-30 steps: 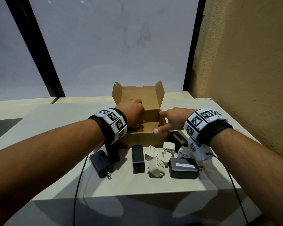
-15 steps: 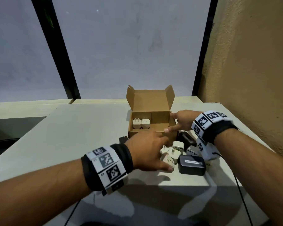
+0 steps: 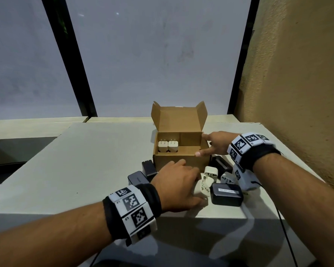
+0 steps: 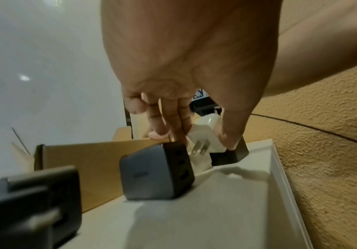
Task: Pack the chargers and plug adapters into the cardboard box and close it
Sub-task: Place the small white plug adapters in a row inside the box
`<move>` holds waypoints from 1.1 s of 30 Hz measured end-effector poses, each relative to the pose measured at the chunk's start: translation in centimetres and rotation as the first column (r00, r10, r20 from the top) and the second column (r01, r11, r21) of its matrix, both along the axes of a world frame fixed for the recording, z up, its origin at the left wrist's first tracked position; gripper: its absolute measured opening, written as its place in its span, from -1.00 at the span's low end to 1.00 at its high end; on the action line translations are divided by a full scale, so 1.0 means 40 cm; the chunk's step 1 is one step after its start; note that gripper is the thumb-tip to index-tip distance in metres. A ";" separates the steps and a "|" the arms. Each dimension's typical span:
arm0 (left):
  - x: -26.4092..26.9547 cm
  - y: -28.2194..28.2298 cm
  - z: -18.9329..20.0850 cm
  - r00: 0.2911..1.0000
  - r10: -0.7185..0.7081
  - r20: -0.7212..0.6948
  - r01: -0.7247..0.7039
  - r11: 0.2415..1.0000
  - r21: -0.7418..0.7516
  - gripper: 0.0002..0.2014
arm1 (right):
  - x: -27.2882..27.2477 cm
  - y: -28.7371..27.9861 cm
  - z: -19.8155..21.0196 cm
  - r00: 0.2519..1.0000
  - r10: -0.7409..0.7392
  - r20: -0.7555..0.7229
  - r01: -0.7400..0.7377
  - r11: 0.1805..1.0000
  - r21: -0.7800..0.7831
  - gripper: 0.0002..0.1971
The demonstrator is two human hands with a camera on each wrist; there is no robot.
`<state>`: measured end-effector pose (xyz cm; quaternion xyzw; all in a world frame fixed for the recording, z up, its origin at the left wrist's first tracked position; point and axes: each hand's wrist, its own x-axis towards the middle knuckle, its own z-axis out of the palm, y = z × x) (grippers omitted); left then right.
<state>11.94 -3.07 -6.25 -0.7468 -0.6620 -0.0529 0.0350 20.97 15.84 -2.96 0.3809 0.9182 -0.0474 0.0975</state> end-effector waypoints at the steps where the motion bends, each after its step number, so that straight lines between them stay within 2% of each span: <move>1: -0.003 -0.001 0.014 0.998 -0.009 0.062 0.008 1.000 0.015 -0.54 | 0.000 0.001 0.000 1.000 0.004 0.003 -0.004 1.000 0.005 -0.08; 3: -0.014 0.003 0.047 0.974 -0.030 0.225 0.019 0.999 0.049 -0.62 | 0.000 0.002 0.001 1.000 0.015 0.017 -0.016 1.000 0.026 -0.13; 5: -0.035 0.020 0.078 0.947 -0.040 0.319 0.016 0.997 0.078 -0.60 | -0.001 0.005 -0.001 0.999 0.028 0.029 -0.030 0.999 0.045 -0.22; 8: -0.075 0.060 0.111 0.941 -0.018 0.339 -0.021 0.994 0.109 -0.54 | -0.001 0.008 0.000 0.999 0.030 0.025 -0.031 0.999 0.030 -0.27; 12: -0.125 0.113 0.136 0.928 0.049 0.369 -0.092 0.991 0.100 -0.52 | 0.002 0.010 -0.004 0.999 0.032 -0.010 -0.032 0.999 0.003 -0.18; 17: -0.162 0.181 0.140 0.948 0.078 0.309 -0.106 0.991 0.076 -0.38 | 0.007 0.011 -0.007 0.998 0.045 -0.033 -0.045 0.999 -0.012 -0.21; 19: -0.170 0.210 0.140 0.949 0.075 0.307 -0.102 0.992 0.071 -0.48 | 0.007 0.010 -0.005 0.998 0.053 -0.040 -0.054 0.998 -0.020 -0.21; 22: -0.185 0.256 0.136 0.979 0.067 0.194 -0.074 0.997 0.027 -0.62 | 0.006 0.014 -0.007 0.998 0.056 -0.042 -0.057 0.998 -0.032 -0.20; 27: -0.199 0.327 0.118 0.983 0.150 0.102 -0.141 0.986 -0.087 -0.54 | 0.002 0.026 -0.018 0.997 0.063 -0.048 -0.065 0.998 -0.027 -0.20; 33: -0.176 0.385 0.090 0.977 0.210 -0.044 -0.215 0.955 -0.206 -0.70 | 0.003 0.043 -0.028 0.996 0.084 -0.033 -0.083 0.997 0.004 -0.11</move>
